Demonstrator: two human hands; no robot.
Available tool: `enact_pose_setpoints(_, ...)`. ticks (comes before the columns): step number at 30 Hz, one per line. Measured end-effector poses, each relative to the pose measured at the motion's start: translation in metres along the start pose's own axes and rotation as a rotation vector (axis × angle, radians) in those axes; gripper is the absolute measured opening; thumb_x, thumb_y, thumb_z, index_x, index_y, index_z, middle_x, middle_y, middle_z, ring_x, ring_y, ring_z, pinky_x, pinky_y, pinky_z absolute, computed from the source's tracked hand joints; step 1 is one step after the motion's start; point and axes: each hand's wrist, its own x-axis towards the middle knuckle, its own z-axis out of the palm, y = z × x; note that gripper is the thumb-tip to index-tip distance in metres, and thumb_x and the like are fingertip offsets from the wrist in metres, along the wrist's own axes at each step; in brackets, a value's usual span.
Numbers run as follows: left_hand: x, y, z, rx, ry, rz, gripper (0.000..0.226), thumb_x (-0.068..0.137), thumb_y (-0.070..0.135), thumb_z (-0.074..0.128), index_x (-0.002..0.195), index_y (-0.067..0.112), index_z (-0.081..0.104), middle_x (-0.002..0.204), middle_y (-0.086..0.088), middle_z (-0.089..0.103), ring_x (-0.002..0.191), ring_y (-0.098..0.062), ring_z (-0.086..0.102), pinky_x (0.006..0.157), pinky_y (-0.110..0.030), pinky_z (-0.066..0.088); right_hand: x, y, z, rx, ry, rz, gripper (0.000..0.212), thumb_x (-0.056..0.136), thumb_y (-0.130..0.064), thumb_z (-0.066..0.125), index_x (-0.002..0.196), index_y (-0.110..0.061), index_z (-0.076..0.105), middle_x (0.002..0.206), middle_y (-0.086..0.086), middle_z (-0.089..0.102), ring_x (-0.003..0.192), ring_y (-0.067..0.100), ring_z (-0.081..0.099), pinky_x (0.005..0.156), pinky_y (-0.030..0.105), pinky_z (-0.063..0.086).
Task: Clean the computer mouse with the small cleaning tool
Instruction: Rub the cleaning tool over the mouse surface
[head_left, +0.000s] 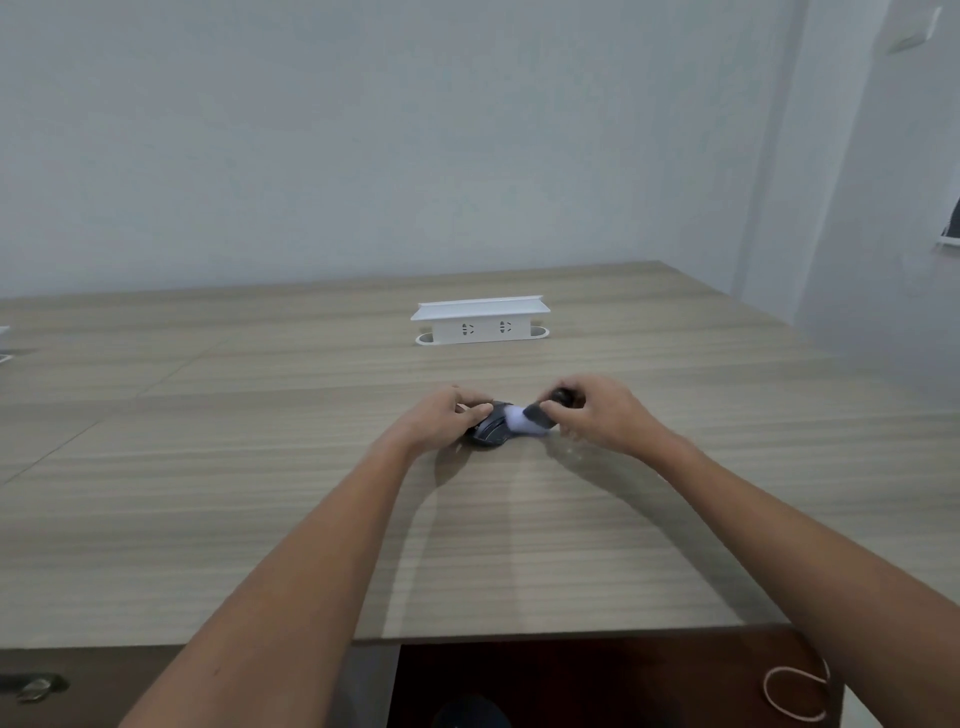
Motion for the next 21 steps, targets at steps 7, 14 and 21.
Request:
enact_pose_setpoints(7, 0.005, -0.006, 0.0, 0.007, -0.016, -0.012, 0.027, 0.098, 0.027, 0.055, 0.119, 0.023, 0.072, 0.111, 0.004, 0.075, 0.098, -0.013, 0.068, 0.092, -0.027, 0.05, -0.002, -0.005, 0.001, 0.048, -0.094, -0.021, 0.014, 0.091, -0.021, 0.065, 0.094, -0.013, 0.077, 0.067, -0.004, 0.071, 0.058, 0.01, 0.063, 0.061, 0.025, 0.051)
enact_pose_setpoints(14, 0.006, -0.004, 0.003, -0.005, 0.008, -0.022, 0.027, 0.099, 0.025, 0.054, 0.117, 0.019, 0.073, 0.109, 0.0, 0.076, 0.096, -0.014, 0.067, 0.09, -0.027, 0.049, -0.002, -0.011, 0.001, -0.055, -0.051, -0.076, 0.014, 0.089, -0.025, 0.066, 0.09, -0.017, 0.078, 0.073, -0.003, 0.073, 0.061, 0.006, 0.062, 0.063, 0.027, 0.05)
enact_pose_setpoints(21, 0.005, -0.003, 0.005, -0.012, 0.016, -0.026, 0.026, 0.099, 0.024, 0.053, 0.115, 0.021, 0.074, 0.106, 0.001, 0.076, 0.09, -0.013, 0.066, 0.087, -0.026, 0.048, 0.005, -0.009, -0.002, -0.13, 0.081, -0.044, 0.016, 0.089, -0.022, 0.066, 0.086, -0.011, 0.077, 0.064, -0.006, 0.067, 0.063, 0.013, 0.062, 0.064, 0.03, 0.049)
